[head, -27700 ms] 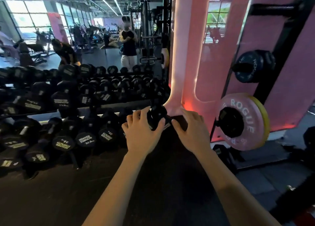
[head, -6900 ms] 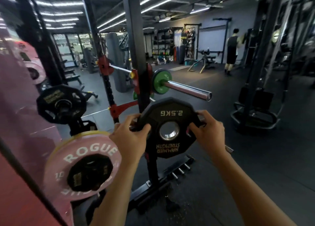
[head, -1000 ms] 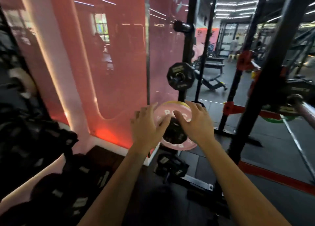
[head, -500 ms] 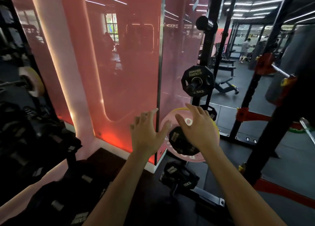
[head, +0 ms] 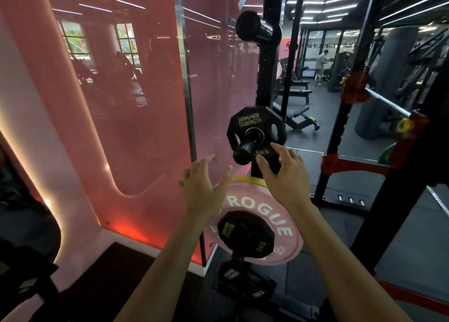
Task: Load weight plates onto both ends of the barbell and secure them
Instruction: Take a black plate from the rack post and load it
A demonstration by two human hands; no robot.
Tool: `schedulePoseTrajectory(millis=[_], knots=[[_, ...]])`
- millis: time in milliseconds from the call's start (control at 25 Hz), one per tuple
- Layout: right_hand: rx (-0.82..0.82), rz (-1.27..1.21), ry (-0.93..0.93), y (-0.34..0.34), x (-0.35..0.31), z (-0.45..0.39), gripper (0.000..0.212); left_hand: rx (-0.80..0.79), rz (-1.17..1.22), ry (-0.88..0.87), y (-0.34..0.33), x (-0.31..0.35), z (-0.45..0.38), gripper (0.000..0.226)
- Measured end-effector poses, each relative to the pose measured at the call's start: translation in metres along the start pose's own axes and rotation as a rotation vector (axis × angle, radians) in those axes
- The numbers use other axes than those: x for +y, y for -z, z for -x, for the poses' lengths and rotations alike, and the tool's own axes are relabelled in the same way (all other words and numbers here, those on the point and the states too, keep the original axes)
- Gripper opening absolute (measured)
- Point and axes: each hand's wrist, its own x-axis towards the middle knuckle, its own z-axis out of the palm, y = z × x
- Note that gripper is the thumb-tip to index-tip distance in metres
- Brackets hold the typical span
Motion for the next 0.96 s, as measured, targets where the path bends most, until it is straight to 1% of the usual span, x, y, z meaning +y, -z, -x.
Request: schedulePoseTrajectory(millis=[80, 200, 360, 440, 560, 720, 800, 880, 960], knots=[[0.017, 0.008, -0.035, -0.014, 0.016, -0.024, 0.062, 0.006, 0.032, 0.006, -0.020, -0.012, -0.028, 0.071], [0.085, 0.043, -0.085, -0.031, 0.038, -0.054, 0.068, -0.020, 0.093, -0.023, -0.049, -0.025, -0.072, 0.073], [0.114, 0.165, -0.165, -0.054, 0.057, -0.094, 0.076, -0.067, 0.149, -0.035, -0.092, -0.046, -0.134, 0.076], [0.112, 0.234, -0.186, -0.065, 0.064, -0.115, 0.079, -0.113, 0.140, -0.035, -0.116, -0.053, -0.162, 0.081], [0.135, 0.255, -0.196, -0.078, 0.071, -0.133, 0.080, -0.162, 0.112, -0.035, -0.143, -0.059, -0.193, 0.090], [0.210, 0.231, -0.179, -0.089, 0.084, -0.140, 0.069, -0.079, 0.159, -0.089, -0.167, -0.071, -0.208, 0.084], [0.211, 0.238, -0.177, -0.090, 0.087, -0.140, 0.066, -0.085, 0.154, -0.085, -0.171, -0.075, -0.210, 0.085], [0.248, 0.254, -0.175, -0.089, 0.085, -0.138, 0.069, -0.100, 0.173, -0.079, -0.169, -0.075, -0.208, 0.086], [0.268, 0.296, -0.190, -0.089, 0.078, -0.136, 0.072, -0.153, 0.227, -0.061, -0.164, -0.073, -0.208, 0.086]])
